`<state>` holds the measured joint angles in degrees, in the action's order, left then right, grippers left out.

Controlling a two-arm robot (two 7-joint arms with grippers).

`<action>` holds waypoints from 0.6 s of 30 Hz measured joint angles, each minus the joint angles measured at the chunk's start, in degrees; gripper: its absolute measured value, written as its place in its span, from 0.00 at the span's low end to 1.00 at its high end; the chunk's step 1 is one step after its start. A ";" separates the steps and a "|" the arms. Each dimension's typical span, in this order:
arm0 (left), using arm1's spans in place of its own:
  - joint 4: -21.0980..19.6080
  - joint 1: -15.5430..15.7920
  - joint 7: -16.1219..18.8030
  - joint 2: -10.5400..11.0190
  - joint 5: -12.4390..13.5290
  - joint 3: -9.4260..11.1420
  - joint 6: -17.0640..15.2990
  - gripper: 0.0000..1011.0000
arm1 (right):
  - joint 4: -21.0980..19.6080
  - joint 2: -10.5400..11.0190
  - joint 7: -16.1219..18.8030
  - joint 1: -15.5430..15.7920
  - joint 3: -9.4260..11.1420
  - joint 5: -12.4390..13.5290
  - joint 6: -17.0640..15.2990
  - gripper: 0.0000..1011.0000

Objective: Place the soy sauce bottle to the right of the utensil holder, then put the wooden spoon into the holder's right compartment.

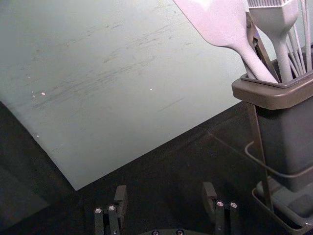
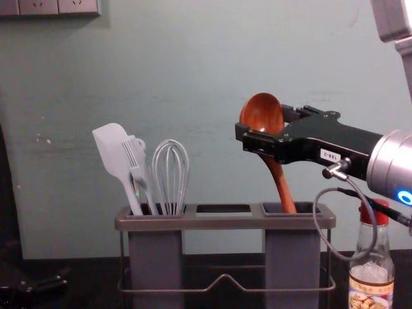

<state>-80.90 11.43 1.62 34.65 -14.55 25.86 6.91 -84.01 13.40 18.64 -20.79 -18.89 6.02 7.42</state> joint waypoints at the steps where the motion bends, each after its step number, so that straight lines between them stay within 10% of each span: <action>1: 0.00 0.00 0.00 0.00 0.00 0.00 0.00 0.99 | -0.31 0.19 0.06 0.33 0.02 0.08 -0.20 0.83; 18: 0.00 0.00 0.00 0.00 0.00 0.00 0.00 0.99 | -2.43 1.88 0.37 4.37 0.53 1.02 -0.47 0.83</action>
<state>-80.90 11.43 1.62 34.65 -14.55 25.86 6.91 -86.44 15.28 19.00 -16.42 -18.36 7.03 6.94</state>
